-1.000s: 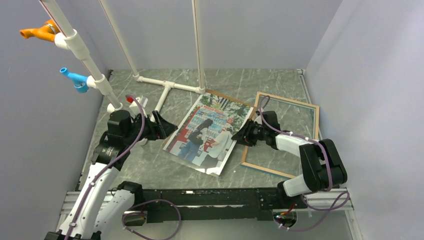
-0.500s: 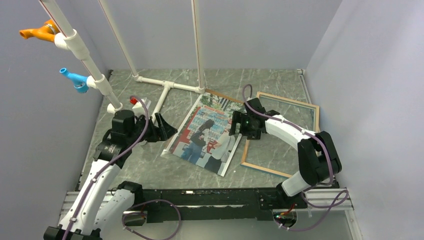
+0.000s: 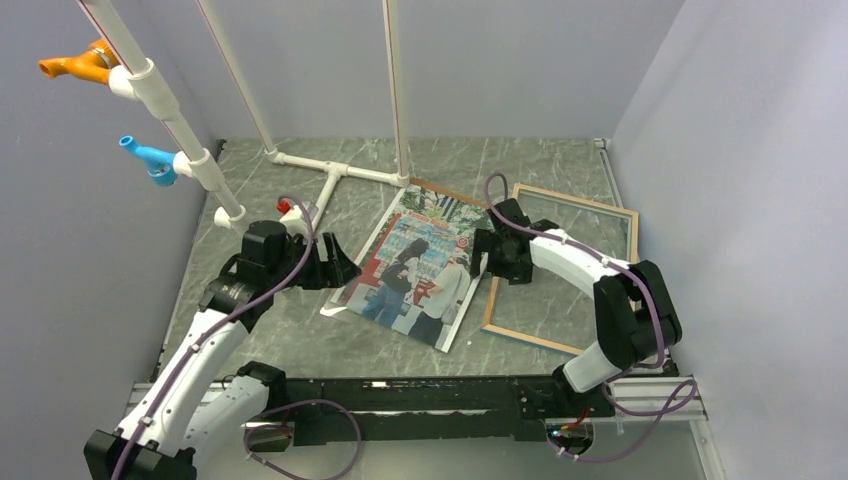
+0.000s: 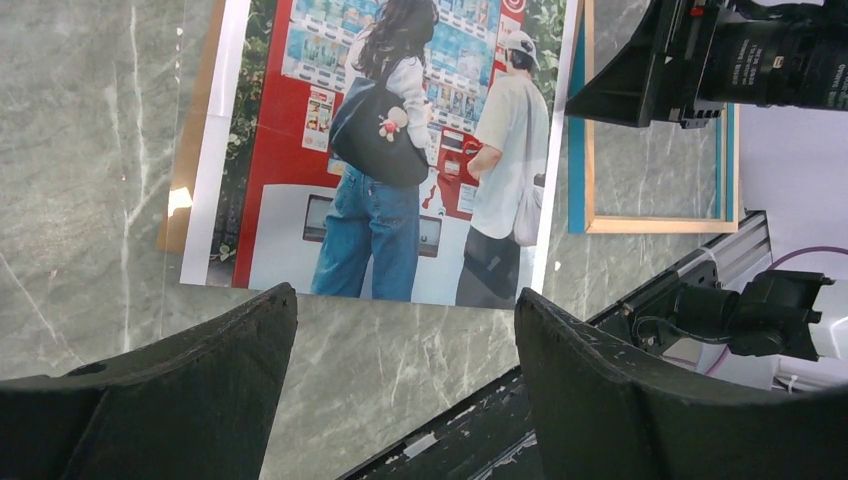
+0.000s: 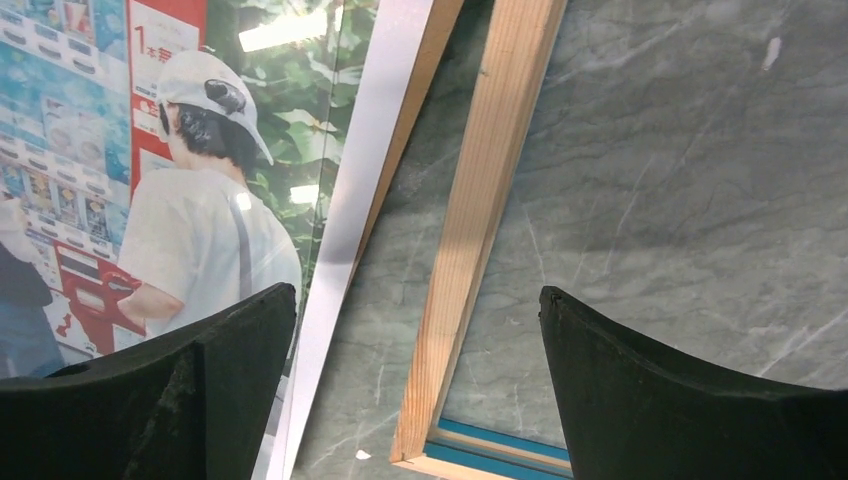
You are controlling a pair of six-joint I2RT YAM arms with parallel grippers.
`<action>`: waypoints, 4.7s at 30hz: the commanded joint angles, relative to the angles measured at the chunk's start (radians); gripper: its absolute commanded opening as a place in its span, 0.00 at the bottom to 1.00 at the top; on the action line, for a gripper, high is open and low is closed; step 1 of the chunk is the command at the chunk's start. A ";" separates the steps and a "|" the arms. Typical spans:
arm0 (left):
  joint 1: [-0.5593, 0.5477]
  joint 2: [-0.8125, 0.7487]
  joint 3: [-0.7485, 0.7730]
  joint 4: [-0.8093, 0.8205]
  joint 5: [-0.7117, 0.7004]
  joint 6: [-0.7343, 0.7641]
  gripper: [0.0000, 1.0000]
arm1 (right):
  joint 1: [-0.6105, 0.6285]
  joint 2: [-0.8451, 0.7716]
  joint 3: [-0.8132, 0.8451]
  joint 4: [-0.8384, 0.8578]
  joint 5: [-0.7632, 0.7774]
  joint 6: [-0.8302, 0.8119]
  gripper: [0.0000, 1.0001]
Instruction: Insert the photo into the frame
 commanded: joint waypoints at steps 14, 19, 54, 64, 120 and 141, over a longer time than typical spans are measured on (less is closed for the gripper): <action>-0.057 0.041 -0.007 0.040 -0.035 0.010 0.83 | -0.051 0.097 0.017 0.052 0.033 -0.045 0.76; -0.070 0.050 -0.008 0.046 -0.037 0.005 0.83 | -0.037 0.138 0.033 0.046 0.080 -0.071 0.57; -0.118 0.084 -0.032 0.074 -0.062 -0.003 0.83 | 0.290 0.104 -0.050 0.001 0.318 -0.034 0.00; -0.122 0.093 -0.047 0.082 -0.065 -0.004 0.83 | 0.290 0.105 -0.016 -0.109 0.354 0.077 0.59; -0.345 0.067 -0.478 0.288 0.006 -0.626 0.75 | 0.041 -0.433 -0.446 0.467 -0.562 0.349 1.00; -0.359 -0.236 -0.658 0.534 -0.142 -0.779 0.67 | 0.178 -0.338 -0.442 0.629 -0.572 0.423 1.00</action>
